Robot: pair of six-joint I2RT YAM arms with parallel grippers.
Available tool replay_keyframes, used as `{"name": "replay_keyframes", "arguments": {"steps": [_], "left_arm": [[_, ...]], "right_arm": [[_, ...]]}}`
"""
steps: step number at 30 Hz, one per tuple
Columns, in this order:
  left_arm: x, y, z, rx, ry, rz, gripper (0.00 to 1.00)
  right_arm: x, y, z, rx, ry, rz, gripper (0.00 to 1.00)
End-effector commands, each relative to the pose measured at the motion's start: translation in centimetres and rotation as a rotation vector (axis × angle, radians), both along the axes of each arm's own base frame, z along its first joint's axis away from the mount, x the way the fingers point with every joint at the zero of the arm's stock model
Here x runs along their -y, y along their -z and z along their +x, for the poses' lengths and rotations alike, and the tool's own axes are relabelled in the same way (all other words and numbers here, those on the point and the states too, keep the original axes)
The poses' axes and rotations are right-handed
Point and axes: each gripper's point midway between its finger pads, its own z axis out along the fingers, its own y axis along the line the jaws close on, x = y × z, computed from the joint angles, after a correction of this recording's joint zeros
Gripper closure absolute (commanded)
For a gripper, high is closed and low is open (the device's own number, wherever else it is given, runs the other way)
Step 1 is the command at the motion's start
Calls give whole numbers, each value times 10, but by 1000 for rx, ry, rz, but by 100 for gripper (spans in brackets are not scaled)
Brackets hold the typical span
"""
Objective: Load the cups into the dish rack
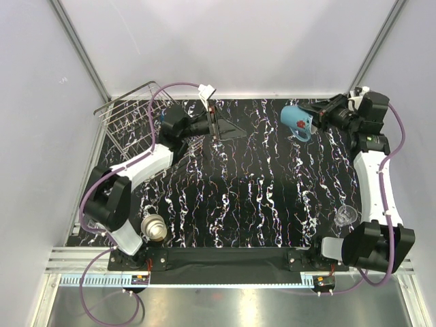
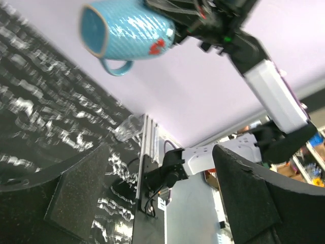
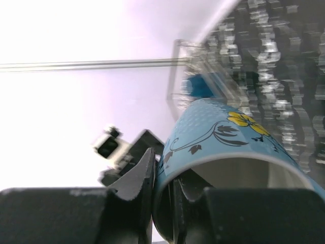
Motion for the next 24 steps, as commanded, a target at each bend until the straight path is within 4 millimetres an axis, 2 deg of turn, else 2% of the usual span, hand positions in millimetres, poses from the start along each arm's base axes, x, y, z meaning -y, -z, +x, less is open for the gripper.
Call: {"name": "replay_keyframes", "arguments": {"steps": [1,2,4,6,7,8,11,12,14,16,21,22,24], "left_arm": [[-8,-60,-47,270,89,-153,9],[-8,-64,-53,303,101,-175,9],[-4,-64,-62,312,126,-190,8],[-2,-65,-69,328,142,-208,1],[-2,-67,-73,336,146,-219,1],[-2,-68,-75,352,146,-226,1],[1,-65,-76,374,113,-213,1],[2,-68,-81,392,108,-210,1],[6,-57,-74,412,56,-157,1],[5,-55,-76,466,30,-140,1],[2,-57,-89,500,82,-188,2],[0,-63,-95,542,94,-225,2],[-1,-64,-100,522,117,-247,5]], "right_arm": [[-20,-93,-35,219,-97,157,100],[-22,-104,-39,240,-105,189,100],[-26,-112,-49,242,-124,223,100],[-33,-121,-62,244,-154,278,100],[-37,-120,-69,238,-173,299,100],[-42,-129,-75,255,-196,336,100],[-61,-130,-88,243,-248,365,100],[-76,-130,-95,234,-292,370,100],[-93,-129,-102,219,-320,374,100],[-110,-132,-112,223,-349,378,100],[-128,-137,-125,240,-385,389,100],[-132,-135,-125,237,-390,392,100],[-135,-131,-125,227,-393,400,100]]}}
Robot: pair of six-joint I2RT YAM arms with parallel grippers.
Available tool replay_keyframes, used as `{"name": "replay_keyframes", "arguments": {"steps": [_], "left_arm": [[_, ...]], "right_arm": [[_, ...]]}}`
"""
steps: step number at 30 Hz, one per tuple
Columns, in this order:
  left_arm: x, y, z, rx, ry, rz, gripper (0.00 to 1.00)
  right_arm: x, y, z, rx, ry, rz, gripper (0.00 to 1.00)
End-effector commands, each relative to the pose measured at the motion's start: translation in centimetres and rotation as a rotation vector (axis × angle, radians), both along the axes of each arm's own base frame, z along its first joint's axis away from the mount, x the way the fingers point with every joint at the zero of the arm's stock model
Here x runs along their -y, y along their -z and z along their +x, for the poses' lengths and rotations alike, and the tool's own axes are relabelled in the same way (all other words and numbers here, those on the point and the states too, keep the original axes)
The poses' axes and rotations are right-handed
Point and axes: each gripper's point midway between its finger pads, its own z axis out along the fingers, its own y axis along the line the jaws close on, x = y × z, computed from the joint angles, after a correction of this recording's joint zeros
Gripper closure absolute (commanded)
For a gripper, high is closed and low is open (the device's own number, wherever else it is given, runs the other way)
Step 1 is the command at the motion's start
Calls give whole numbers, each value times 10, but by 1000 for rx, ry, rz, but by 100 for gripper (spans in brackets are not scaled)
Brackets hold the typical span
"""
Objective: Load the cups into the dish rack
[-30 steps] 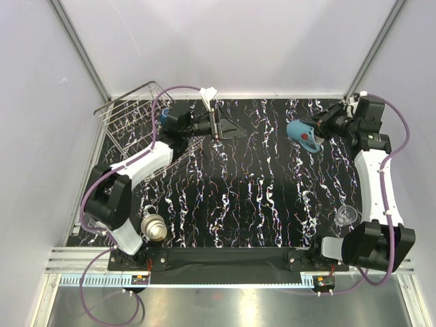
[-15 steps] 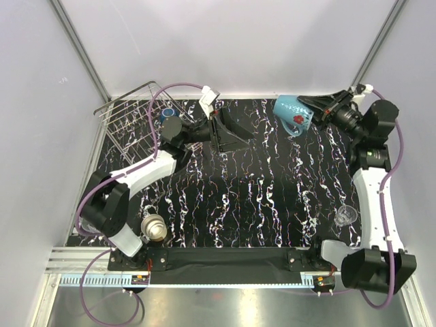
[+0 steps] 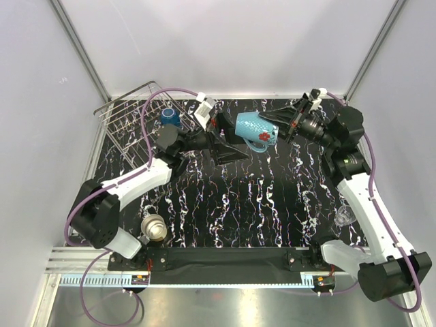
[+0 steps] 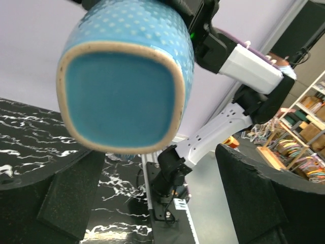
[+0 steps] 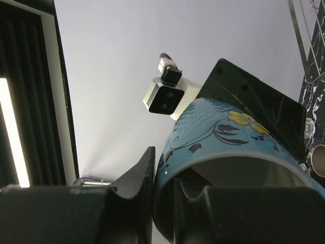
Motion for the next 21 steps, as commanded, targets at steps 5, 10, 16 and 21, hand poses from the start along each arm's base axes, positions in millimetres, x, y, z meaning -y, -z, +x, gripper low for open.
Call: {"name": "replay_keyframes", "arguments": {"steps": [5,10,16,21], "left_arm": [[-7,-22,-18,126,51,-106,21],[-5,-20,-15,111,50,-103,38],[-8,-25,-11,93,30,-115,39],[-8,-27,-8,90,24,-99,61]], "right_arm": [[-9,-21,-5,107,12,81,100],[-23,-26,0,121,-17,137,100],[-42,-26,2,133,-41,151,100],[-44,-23,3,153,-28,147,100]]}}
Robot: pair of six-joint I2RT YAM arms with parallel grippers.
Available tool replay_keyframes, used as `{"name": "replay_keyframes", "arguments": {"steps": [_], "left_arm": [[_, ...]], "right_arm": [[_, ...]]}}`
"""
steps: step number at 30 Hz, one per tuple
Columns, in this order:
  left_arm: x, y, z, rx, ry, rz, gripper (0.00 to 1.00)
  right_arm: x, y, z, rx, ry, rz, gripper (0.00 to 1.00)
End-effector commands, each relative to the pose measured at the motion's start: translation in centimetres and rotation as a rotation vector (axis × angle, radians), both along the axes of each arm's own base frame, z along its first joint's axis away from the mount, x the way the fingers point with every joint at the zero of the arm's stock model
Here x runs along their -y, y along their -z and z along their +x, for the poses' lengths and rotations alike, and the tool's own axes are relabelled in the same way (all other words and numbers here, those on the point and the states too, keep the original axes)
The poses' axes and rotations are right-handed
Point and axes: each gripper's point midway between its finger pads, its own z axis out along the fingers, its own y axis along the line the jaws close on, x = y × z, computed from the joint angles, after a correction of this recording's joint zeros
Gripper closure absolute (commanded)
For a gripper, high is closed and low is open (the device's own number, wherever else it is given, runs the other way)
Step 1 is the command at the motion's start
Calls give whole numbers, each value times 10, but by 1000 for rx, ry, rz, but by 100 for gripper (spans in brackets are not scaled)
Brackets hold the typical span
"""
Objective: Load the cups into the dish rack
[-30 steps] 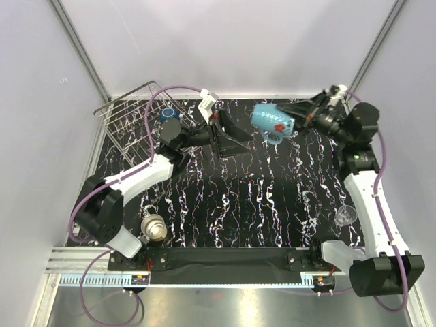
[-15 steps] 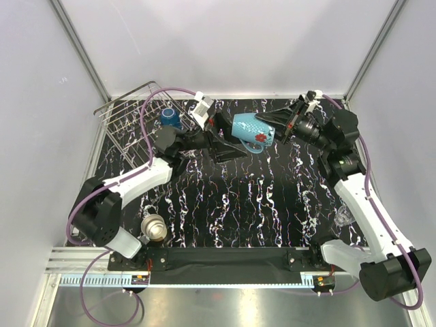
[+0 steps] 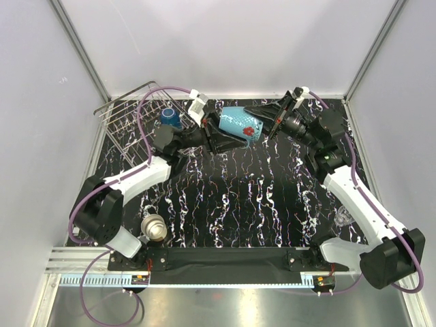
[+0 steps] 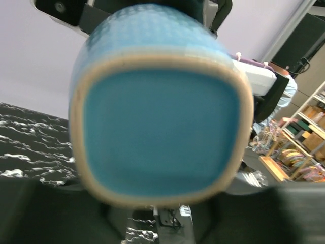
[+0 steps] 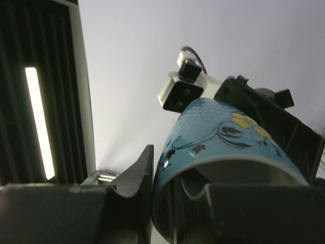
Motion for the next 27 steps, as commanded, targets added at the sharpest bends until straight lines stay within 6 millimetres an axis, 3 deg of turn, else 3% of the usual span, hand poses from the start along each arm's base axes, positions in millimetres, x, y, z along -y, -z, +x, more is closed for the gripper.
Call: {"name": "replay_keyframes", "arguments": {"steps": [1,2,3,4,11,14,15,17,18,19,21,22,24,27], "left_arm": [[2,-23,-19,84,47,-41,71],[3,-23,-17,81,44,-37,76],[3,-22,-16,81,41,-34,93],[4,-20,-12,56,28,-23,100],[-3,-14,16,-23,-66,18,100],[-3,-12,19,-11,-98,52,100],[-3,-10,22,8,-115,63,100],[-3,-7,24,-6,-124,92,100],[-2,-5,24,-1,-125,96,100],[-3,-6,22,14,-123,86,100],[-2,2,23,17,-125,87,100],[-1,6,24,14,-119,93,100],[0,8,25,20,-121,103,100],[-1,15,32,28,-160,146,100]], "right_arm": [[-2,-18,-6,127,40,28,100],[-1,-16,-5,127,49,18,100],[0,-15,-5,130,59,8,100],[0,-12,-6,142,70,-11,100],[0,3,-9,166,83,-156,93],[4,4,-11,180,109,-220,77],[3,5,-12,190,107,-237,64],[3,4,-13,211,103,-274,48],[3,10,-13,193,99,-303,42],[5,17,-13,192,106,-361,31],[12,18,-12,201,147,-422,21],[16,30,-13,193,155,-482,10],[25,34,-15,200,197,-531,0],[39,48,-19,201,242,-627,0]]}}
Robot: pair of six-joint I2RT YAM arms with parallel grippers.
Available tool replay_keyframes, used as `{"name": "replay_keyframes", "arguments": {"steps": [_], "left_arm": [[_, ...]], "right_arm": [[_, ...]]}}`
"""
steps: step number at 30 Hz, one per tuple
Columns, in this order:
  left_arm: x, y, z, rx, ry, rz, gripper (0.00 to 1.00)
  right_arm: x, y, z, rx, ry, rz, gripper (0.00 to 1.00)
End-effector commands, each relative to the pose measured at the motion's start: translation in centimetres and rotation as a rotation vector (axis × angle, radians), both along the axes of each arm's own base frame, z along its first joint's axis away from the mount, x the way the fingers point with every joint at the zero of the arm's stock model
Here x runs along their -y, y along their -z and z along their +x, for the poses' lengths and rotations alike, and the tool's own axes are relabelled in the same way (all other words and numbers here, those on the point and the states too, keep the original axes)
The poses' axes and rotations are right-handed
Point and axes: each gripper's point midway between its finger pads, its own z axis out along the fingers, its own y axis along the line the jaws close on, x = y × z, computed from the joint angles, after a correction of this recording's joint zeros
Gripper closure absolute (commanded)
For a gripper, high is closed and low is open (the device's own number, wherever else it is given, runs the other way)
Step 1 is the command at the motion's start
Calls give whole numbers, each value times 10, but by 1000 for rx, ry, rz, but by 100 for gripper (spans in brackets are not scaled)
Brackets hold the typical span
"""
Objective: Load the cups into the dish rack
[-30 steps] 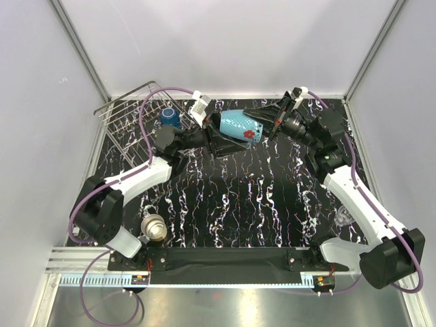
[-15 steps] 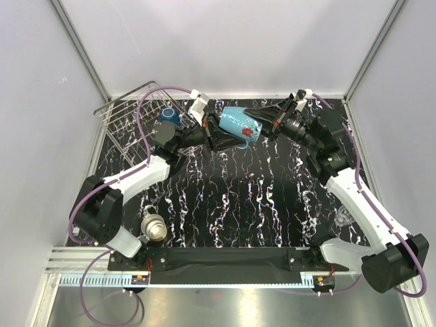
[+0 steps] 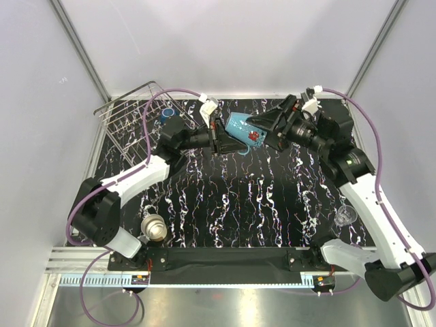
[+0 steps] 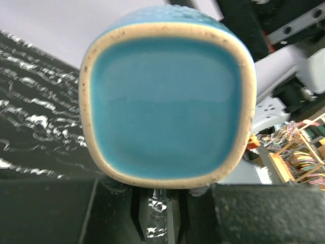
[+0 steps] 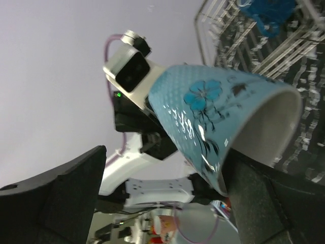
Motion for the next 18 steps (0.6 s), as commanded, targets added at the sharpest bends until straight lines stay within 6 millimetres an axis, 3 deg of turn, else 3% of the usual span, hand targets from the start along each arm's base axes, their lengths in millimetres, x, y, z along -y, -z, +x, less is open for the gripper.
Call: {"name": "replay_keyframes", "arguments": {"steps": [1,3,5,9,11,14,16,18], "left_arm": [[-5,-34,6,154,-74,-30,100],[-7,-29,12,161,-103,28,100],[-9,-27,21,172,-176,85,100],[-26,-11,40,53,-321,180,100],[-34,-13,36,12,-364,173,100],[-50,3,37,-58,-460,236,100],[-64,4,41,-70,-547,266,100],[-81,22,41,-112,-626,365,100]], "right_arm": [[24,17,-15,45,66,-190,0],[35,24,-18,48,103,-242,0],[47,42,-26,16,113,-338,0],[90,80,-47,-52,207,-556,0],[101,95,-58,-65,233,-581,0],[105,109,-72,-48,232,-559,0],[103,112,-76,-35,219,-540,0],[97,119,-84,-46,175,-515,0]]}}
